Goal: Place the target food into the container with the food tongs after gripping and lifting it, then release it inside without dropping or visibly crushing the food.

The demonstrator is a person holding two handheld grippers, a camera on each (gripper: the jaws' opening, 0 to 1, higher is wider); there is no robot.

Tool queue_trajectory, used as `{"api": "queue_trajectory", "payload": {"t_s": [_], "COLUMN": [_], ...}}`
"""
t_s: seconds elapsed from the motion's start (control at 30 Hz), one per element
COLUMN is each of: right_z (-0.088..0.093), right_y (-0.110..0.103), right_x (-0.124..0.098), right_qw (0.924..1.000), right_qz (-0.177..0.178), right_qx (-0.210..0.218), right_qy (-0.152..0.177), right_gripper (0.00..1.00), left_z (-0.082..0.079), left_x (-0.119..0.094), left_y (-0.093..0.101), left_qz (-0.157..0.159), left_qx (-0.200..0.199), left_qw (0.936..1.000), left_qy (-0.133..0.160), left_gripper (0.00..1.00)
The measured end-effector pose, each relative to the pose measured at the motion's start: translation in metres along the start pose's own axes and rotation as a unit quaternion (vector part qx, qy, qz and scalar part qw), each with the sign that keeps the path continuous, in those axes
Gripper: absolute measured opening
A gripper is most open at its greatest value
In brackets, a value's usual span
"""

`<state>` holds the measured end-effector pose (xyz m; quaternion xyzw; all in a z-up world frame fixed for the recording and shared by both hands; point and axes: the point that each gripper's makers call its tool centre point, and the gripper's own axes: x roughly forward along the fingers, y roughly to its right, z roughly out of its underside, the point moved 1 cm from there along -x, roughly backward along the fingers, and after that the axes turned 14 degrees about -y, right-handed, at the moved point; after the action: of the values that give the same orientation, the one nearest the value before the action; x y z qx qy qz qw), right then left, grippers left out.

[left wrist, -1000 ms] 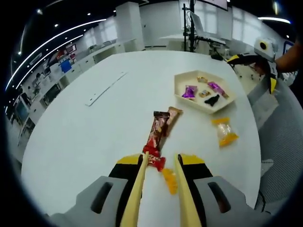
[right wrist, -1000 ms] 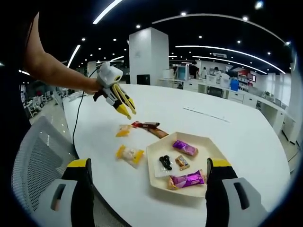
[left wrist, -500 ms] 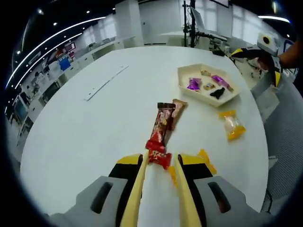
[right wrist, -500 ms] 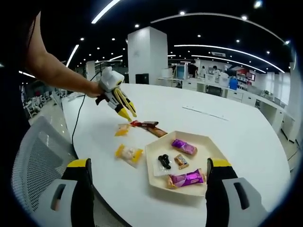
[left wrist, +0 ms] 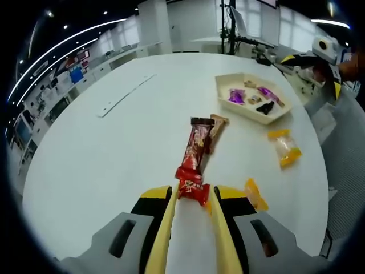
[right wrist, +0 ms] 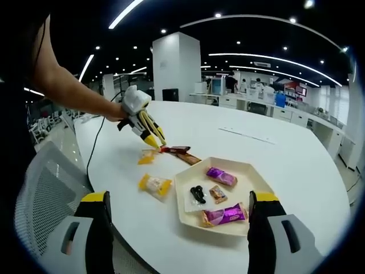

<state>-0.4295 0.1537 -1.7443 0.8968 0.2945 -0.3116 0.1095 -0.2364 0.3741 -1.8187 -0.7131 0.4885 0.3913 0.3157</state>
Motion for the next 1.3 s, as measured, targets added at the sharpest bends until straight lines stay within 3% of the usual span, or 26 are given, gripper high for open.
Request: {"api": "queue_trajectory", "payload": {"t_s": [0.2,0.47,0.8,1.3], "right_z": [0.0,0.0,0.001,0.001], "right_y": [0.001,0.001,0.001,0.001], "right_x": [0.0,0.0,0.001,0.001], "right_qw": [1.0,1.0,1.0,1.0], "right_qz": [0.001,0.0,-0.001,-0.001], "right_qx": [0.002,0.003,0.001,0.002], "right_qy": [-0.001,-0.001,-0.004,-0.003], "right_gripper": [0.99,0.99,0.99,0.99], "left_z": [0.001,0.011,0.009,-0.006], "left_x": [0.007,0.008,0.008,-0.012], "left_y": [0.001,0.001,0.002,-0.001], "left_qz": [0.005,0.024,0.018,0.019], "left_qx": [0.005,-0.025,-0.034,-0.042], "left_qw": [0.9999,0.9993,0.9991,0.9988], "left_qy": [-0.008,-0.014,-0.018,-0.015], "left_gripper": [0.26,0.21,0.18,0.19]}}
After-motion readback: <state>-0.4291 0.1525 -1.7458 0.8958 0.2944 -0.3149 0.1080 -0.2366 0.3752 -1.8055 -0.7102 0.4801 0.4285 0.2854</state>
